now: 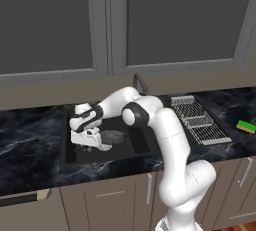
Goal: Pick the pan and sponge and place them into the sink. Then turn on the water.
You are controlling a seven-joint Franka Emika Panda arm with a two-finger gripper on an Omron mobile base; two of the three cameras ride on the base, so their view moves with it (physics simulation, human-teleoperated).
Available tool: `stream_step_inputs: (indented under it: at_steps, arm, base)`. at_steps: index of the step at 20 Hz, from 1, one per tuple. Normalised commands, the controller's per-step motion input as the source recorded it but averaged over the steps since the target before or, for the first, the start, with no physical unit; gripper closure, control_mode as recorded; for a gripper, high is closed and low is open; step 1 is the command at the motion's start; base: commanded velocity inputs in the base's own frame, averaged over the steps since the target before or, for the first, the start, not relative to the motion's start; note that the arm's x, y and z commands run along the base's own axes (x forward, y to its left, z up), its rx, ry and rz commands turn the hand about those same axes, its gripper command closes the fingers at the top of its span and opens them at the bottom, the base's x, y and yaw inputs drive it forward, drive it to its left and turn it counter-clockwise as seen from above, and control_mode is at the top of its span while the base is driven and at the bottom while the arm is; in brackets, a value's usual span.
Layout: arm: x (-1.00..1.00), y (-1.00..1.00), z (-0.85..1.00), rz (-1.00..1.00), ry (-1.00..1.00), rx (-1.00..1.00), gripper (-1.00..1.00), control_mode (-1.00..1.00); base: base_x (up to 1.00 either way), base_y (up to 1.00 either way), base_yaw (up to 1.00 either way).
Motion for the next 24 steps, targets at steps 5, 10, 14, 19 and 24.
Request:
stream_step_inputs:
  at_steps: [5, 10, 14, 19, 24]
  arm:
    - [0.2, -0.15, -0.46, -0.01, 0.01, 0.0, 1.0, -1.0]
    - [0.16, -0.09, -0.53, 0.0, 0.01, 0.0, 1.0, -1.0]
    - [0.16, -0.11, -0.52, 0.0, 0.0, 0.0, 1.0, -1.0]
    - [0.17, -0.11, -0.49, 0.0, 0.0, 0.0, -1.0, -1.0]
    - [0.15, -0.13, -0.42, 0.0, -0.02, 0.01, -1.0, -1.0]
  base:
    - [0.0, 0.0, 0.0]
    - [0.0, 0.0, 0.0]
    - [0.0, 0.0, 0.0]
    - [0.0, 0.0, 0.0]
    - [0.0, 0.0, 0.0]
